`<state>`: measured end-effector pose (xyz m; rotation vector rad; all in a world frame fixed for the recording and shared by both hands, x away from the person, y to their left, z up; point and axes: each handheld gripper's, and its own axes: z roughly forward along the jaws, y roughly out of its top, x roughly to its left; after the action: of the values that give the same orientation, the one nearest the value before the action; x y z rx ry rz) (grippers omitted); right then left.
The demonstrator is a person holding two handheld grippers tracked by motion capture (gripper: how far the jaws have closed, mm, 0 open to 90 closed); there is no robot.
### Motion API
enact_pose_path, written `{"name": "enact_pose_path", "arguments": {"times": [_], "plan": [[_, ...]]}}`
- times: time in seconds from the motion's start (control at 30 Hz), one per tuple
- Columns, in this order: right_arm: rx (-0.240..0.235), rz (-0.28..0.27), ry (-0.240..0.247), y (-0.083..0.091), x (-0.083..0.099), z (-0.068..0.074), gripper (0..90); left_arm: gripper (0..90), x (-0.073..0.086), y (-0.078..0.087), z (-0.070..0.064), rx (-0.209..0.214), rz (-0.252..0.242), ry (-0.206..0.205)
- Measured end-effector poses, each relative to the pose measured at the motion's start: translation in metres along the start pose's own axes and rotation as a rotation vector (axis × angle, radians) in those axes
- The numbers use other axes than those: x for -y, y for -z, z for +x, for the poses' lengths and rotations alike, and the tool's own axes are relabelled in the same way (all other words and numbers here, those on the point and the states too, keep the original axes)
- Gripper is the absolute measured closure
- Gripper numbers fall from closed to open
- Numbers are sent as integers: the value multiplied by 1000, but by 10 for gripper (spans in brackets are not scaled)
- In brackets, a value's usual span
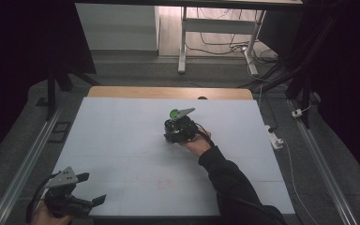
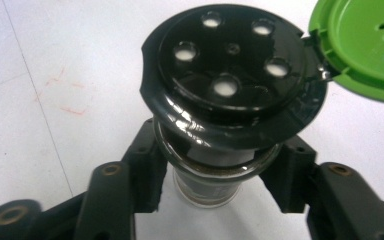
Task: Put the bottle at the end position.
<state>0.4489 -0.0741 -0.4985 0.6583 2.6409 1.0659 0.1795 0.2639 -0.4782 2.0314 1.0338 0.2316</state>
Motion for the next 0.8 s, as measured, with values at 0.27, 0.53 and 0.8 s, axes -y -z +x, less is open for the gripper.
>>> {"name": "enact_pose_path", "arguments": {"times": [0.27,0.53,0.8], "plan": [[0,-22,-19,8,-3,1,342,0,0,0,0,-1,-2,-1],[8,-18,-61,13,-1,4,217,0,0,1,0,-4,-10,9],[-11,-26,-85,27,6,9,133,0,0,1,0,-9,-6,15]]}}
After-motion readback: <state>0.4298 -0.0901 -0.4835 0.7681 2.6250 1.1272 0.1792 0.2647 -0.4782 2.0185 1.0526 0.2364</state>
